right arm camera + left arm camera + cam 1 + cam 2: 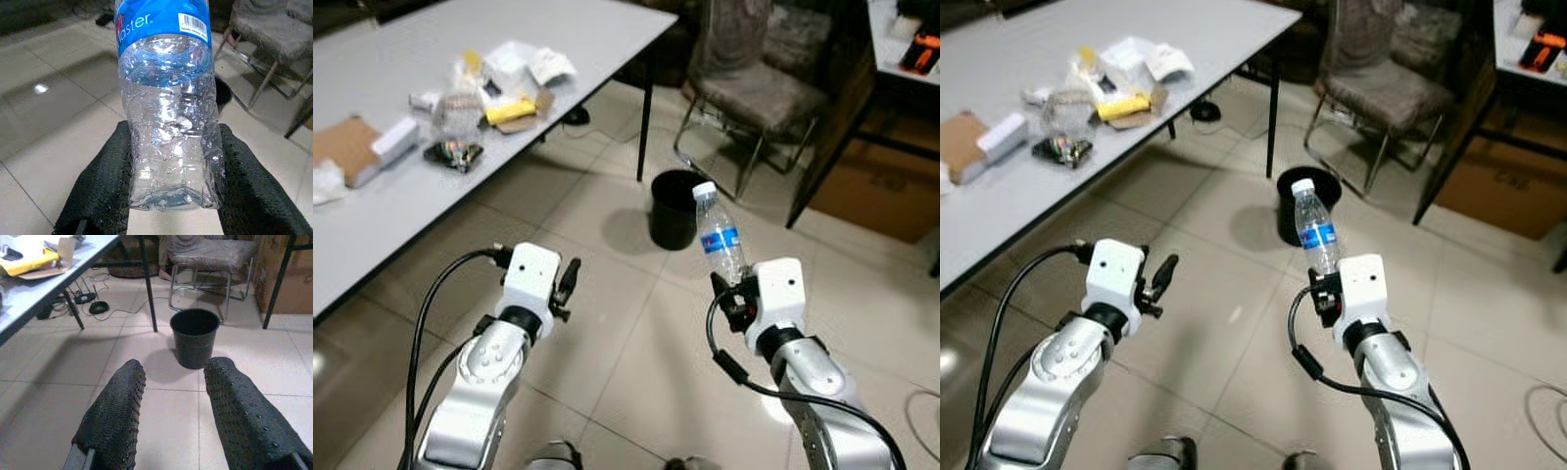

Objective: Picking trash to rubbish bin

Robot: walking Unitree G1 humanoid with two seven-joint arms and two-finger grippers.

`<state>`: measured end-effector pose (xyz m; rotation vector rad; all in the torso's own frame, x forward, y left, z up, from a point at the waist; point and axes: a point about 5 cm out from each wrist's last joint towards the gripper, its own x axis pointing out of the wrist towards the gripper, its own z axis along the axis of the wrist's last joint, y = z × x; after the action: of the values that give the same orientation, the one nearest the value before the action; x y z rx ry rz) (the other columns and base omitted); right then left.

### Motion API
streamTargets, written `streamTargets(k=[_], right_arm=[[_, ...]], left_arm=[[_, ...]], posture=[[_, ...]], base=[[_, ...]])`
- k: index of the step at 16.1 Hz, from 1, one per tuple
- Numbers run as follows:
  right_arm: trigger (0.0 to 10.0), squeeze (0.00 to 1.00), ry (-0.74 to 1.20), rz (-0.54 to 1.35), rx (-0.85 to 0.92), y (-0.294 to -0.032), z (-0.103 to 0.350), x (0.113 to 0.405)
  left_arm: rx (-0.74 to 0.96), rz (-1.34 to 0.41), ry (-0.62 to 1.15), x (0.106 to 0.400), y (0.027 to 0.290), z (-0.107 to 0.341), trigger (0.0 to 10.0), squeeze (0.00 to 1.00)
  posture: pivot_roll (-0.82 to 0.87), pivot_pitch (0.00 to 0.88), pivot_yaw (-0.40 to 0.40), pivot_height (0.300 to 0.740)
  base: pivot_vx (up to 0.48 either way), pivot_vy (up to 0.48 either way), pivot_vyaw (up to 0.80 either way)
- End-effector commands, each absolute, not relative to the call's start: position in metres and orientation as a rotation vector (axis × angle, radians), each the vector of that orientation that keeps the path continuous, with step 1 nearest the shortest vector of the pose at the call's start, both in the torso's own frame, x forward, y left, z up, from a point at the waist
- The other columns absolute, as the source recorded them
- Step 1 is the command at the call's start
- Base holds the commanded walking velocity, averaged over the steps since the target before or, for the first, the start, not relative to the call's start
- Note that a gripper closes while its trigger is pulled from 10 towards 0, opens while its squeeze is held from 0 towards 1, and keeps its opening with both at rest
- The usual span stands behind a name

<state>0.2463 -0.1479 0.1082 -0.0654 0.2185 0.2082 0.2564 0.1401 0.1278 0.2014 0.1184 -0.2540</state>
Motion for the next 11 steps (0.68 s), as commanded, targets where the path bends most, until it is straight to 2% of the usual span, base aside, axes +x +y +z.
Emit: streamTargets(k=[1,4,8,11], right_arm=[[10.0,0.00,0.199,0.180,-0.079,-0.157,0.113,0.249],[10.0,0.00,0.193,0.188,-0.091,-0.159,0.116,0.249],[10.0,0.00,0.172,0.188,-0.101,-0.159,0.119,0.251],[10.0,0.00,0.158,0.156,-0.057,-0.158,0.119,0.254]], left_arm=[[0.184,-0.271,0.095,0.255,0.136,0.130,10.0,0.00],[0.178,-0.307,0.082,0.256,0.130,0.132,10.0,0.00],[0.146,-0.305,0.050,0.262,0.129,0.141,10.0,0.00],[0.146,-0.341,0.032,0.268,0.126,0.146,10.0,0.00]], posture=[[-0.01,0.126,-0.047,0.740],[-0.02,0.137,-0.054,0.740],[-0.03,0.106,-0.049,0.740],[-0.02,0.085,-0.028,0.740]], base=[[0.000,0.000,0.00],[0.000,0.000,0.00],[0.000,0.000,0.00],[0.355,0.000,0.00]])
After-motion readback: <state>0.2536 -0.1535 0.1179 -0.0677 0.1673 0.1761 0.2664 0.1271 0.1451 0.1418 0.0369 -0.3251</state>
